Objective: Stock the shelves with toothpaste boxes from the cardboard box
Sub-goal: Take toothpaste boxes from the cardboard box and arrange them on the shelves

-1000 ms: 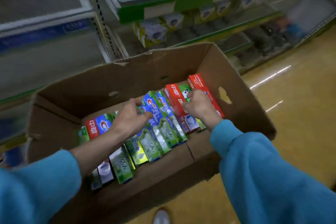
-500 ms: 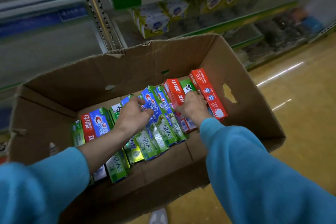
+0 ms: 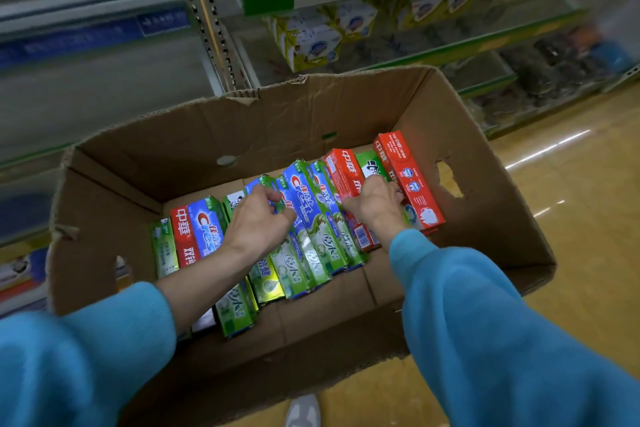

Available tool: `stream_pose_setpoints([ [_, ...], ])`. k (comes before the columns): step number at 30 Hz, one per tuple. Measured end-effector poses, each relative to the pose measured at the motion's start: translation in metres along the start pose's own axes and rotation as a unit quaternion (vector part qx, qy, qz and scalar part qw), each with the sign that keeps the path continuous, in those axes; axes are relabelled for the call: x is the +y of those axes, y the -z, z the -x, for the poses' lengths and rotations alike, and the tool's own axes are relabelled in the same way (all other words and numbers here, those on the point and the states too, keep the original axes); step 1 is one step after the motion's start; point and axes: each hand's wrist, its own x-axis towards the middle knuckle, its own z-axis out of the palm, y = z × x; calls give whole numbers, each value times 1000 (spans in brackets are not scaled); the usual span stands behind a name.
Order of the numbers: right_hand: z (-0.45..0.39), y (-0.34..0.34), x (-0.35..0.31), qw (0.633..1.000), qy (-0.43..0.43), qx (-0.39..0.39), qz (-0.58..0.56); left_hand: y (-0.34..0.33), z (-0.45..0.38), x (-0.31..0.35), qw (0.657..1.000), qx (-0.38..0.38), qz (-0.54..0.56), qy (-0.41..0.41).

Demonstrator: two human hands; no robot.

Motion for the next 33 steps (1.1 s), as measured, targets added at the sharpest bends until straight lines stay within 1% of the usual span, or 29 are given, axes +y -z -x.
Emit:
stream_pose_setpoints([
  [5,6,-2,3,1000,21,20,6,-3,3,2,1000,11,0,-11],
  [10,8,1,9,999,34,26,0,-17,-6,29,996,43,-18,-80],
  [15,5,1,14,999,45,28,-7,-43,-42,63,988,45,-81,-127],
  [17,3,1,17,998,50,27,-15,-55,-57,70,985,44,-121,-115],
  [20,0,2,21,998,55,22,-30,-71,-73,74,973,74,-199,-91],
  [24,-1,8,22,997,60,8,-49,-84,-88,76,959,103,-254,-74],
  [30,2,14,22,996,57,-16,-72,-97,-105,82,957,82,-276,-33],
  [33,4,16,21,995,55,-22,-80,-98,-109,85,965,88,-244,-22],
])
